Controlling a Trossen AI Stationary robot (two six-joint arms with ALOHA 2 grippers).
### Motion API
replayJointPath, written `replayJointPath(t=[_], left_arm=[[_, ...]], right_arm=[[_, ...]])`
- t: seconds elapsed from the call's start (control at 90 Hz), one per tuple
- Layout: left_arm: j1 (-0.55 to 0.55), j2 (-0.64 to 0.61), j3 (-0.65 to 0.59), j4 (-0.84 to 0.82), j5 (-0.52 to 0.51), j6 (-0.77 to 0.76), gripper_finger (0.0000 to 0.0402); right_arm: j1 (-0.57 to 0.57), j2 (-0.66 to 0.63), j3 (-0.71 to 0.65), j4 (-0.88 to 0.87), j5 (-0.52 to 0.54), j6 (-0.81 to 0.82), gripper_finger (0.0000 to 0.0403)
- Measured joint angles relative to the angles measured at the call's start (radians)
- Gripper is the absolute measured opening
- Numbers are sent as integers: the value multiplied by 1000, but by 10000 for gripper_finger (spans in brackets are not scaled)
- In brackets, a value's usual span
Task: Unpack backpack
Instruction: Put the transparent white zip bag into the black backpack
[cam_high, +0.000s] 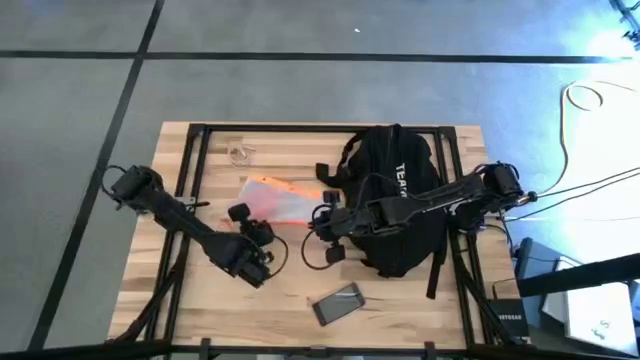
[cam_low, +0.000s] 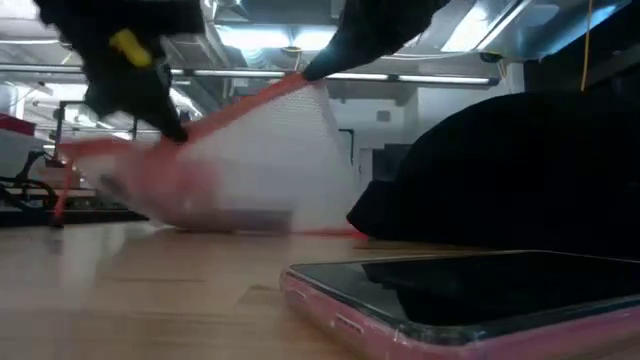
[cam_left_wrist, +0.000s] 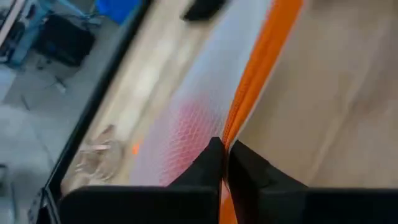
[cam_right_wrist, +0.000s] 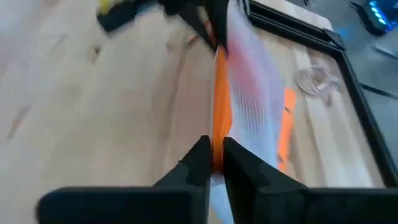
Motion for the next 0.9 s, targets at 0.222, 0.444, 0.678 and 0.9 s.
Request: replayJointPath(t=[0.222, 0.444, 0.678, 0.9], left_arm=[[2, -132, 59, -147, -105, -67, 0], [66, -263, 136, -270, -178, 50, 0], [156, -362, 211, -277, -156, 171, 0], [228, -360, 167, -247, -47, 178, 0]], right_arm=[[0, -16, 1, 40, 20, -48, 118], [8, -46, 1, 63, 31, -127, 205], [13, -99, 0, 50, 67, -127, 231], [13, -101, 0, 13, 63, -110, 220]])
